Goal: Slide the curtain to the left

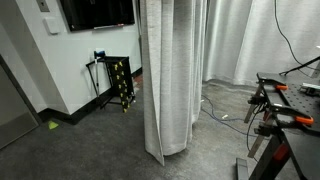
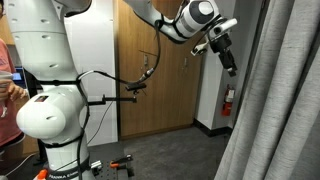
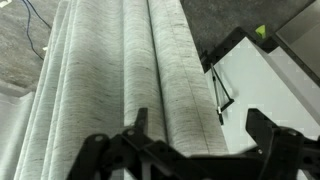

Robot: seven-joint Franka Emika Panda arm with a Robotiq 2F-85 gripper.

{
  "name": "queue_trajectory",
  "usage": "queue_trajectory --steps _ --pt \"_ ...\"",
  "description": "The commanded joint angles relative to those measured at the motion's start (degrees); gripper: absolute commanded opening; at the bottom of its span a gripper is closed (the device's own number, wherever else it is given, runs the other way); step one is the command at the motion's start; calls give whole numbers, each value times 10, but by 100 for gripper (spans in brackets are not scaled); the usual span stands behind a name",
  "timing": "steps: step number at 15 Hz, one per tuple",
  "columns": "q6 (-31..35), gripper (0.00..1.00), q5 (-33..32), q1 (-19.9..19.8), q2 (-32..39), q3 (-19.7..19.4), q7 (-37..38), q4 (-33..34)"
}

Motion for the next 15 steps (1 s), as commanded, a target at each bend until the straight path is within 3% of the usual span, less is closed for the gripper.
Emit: queue_trajectory --steps 1,8,15 --pt "15 100 -30 10 42 -18 61 54" --pt "1 100 -116 20 79 -44 221 108" --pt "-19 100 -111 10 29 -83 234 95"
